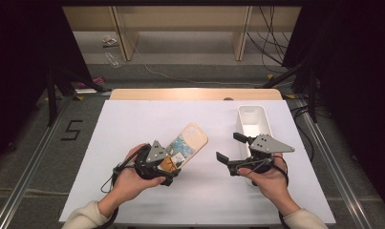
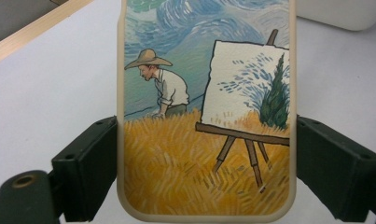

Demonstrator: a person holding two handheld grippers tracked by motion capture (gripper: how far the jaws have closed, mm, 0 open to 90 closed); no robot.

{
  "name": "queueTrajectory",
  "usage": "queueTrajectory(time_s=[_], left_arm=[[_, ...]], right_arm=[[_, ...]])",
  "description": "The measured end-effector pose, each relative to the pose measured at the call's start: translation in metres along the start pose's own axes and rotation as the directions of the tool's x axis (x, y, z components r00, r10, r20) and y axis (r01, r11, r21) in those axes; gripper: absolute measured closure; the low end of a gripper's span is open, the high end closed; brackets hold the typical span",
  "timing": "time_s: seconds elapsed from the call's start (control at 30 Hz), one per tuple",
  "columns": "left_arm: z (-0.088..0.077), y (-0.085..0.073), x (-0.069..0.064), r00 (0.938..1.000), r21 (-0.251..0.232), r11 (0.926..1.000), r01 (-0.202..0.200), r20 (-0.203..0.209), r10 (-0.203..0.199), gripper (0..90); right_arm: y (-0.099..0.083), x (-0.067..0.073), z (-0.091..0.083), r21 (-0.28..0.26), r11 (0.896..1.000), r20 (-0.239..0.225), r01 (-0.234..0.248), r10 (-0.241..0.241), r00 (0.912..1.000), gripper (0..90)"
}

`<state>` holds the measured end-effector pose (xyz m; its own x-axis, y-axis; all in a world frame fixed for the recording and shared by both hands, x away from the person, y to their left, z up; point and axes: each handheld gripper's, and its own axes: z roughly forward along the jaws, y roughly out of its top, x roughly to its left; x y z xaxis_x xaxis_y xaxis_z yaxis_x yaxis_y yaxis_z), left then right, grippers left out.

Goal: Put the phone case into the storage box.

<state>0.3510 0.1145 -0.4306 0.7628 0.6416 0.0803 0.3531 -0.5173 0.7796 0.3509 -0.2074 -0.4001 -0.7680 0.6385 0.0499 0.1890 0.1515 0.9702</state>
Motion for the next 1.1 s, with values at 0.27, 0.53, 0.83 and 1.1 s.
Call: queueTrajectory(time_s=[0.27,0.53,0.83,1.1], left_arm=[[0.001,0.001,-0.003,1.0,-0.004,1.0,-0.003,0.008,0.003,11.8],[0.001,0.002,-0.005,0.9999,-0.007,1.0,-0.006,0.011,0.006,11.8],[0.002,0.003,-0.009,0.9997,-0.009,0.9998,-0.016,0.02,0.016,11.8],[0.003,0.004,-0.012,0.9994,-0.007,0.9997,-0.022,0.026,0.023,11.8]], right_arm=[[0.003,0.002,0.009,0.006,1.0,-0.002,-0.004,0.004,1.0,9.4],[0.006,0.006,0.02,0.01,1.0,-0.013,-0.003,0.003,0.9999,9.4],[0.01,0.005,0.029,0.013,1.0,-0.009,-0.009,0.009,0.9999,9.5],[0.011,0.003,0.033,0.014,1.0,-0.004,-0.021,0.021,0.9998,9.5]])
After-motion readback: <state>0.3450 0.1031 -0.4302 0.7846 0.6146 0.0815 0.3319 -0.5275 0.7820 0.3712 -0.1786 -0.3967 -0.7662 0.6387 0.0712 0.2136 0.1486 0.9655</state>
